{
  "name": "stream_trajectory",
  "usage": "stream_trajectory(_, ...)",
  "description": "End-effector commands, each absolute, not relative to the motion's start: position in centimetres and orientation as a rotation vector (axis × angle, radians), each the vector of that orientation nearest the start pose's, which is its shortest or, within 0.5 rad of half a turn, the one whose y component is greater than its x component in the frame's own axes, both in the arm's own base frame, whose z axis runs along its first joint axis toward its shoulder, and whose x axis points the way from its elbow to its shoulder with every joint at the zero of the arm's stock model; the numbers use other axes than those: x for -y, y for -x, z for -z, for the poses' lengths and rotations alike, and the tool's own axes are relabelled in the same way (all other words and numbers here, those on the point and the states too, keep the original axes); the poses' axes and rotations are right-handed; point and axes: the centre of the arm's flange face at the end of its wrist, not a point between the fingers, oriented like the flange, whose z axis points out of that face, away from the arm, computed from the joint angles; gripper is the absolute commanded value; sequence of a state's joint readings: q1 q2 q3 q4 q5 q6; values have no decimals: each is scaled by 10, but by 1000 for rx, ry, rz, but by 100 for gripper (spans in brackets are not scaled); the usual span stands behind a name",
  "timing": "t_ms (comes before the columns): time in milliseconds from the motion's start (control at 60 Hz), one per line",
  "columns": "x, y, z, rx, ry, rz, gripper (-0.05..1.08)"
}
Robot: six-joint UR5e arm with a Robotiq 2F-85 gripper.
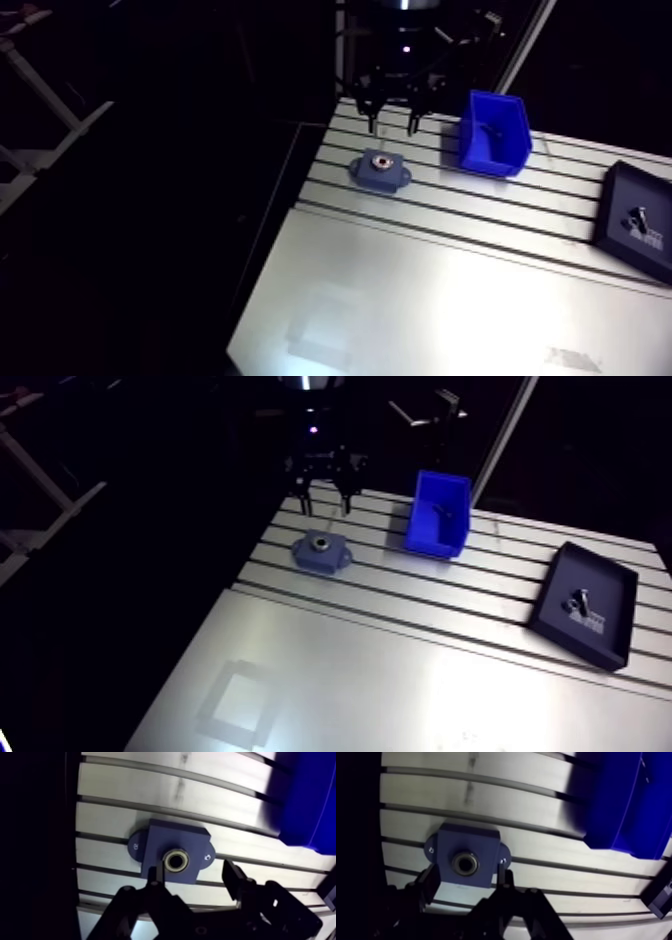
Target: Pick up the bearing and press it into the housing until flush.
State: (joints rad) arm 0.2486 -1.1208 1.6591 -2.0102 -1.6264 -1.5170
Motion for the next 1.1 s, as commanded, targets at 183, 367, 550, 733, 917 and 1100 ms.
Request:
stream_trajectory(183,274,557,-227,-3029,191,-146,108)
stream_trajectory(367,278,554,-223,-3036,183,-108,108)
stream_trajectory(550,280,549,-218,-3042,190,-106,108)
stream_trajectory(733,280,550,-215,-3045,187,-103,108)
stream_trajectory(917,279,547,-212,-3037,187,-108,108)
stream_trajectory(1100,278,543,-207,-3026,190,-115,108)
